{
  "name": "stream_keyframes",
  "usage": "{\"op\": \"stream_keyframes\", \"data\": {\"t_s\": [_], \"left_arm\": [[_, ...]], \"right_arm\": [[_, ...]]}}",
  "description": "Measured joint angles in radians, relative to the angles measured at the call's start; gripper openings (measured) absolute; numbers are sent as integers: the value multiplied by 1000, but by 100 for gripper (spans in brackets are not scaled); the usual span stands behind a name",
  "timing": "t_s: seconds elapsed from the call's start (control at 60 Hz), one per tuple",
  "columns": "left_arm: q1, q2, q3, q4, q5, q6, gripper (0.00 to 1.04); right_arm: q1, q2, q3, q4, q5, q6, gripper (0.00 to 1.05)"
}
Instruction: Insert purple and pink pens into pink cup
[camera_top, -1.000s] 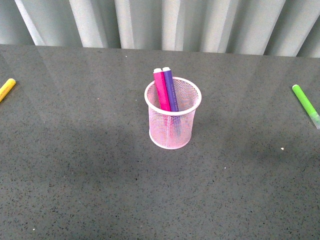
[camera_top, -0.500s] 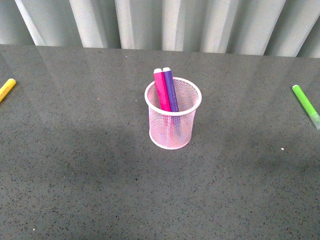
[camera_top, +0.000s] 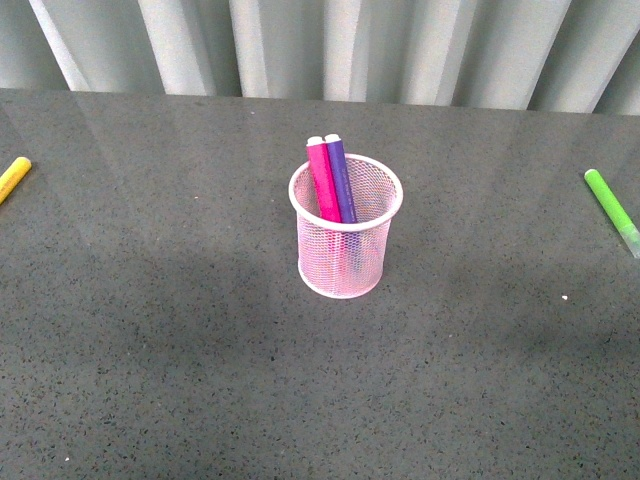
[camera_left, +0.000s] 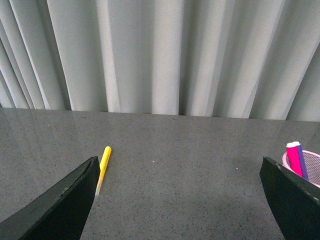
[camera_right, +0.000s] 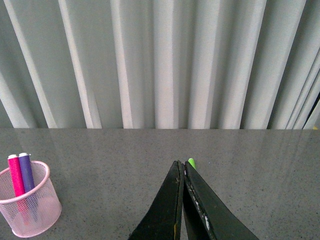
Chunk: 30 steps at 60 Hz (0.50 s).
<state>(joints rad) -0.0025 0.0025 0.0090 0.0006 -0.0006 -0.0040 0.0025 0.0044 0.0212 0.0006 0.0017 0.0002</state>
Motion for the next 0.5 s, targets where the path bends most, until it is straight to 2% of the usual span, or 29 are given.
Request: {"op": "stream_keyframes", "data": {"t_s": [0.467, 0.5], "left_arm": [[0, 0, 0, 0, 0, 0, 98], [0, 0, 0, 0, 0, 0, 98]], "right_arm": [[0, 0, 0, 0, 0, 0, 97], [0, 0, 0, 0, 0, 1, 100]]}}
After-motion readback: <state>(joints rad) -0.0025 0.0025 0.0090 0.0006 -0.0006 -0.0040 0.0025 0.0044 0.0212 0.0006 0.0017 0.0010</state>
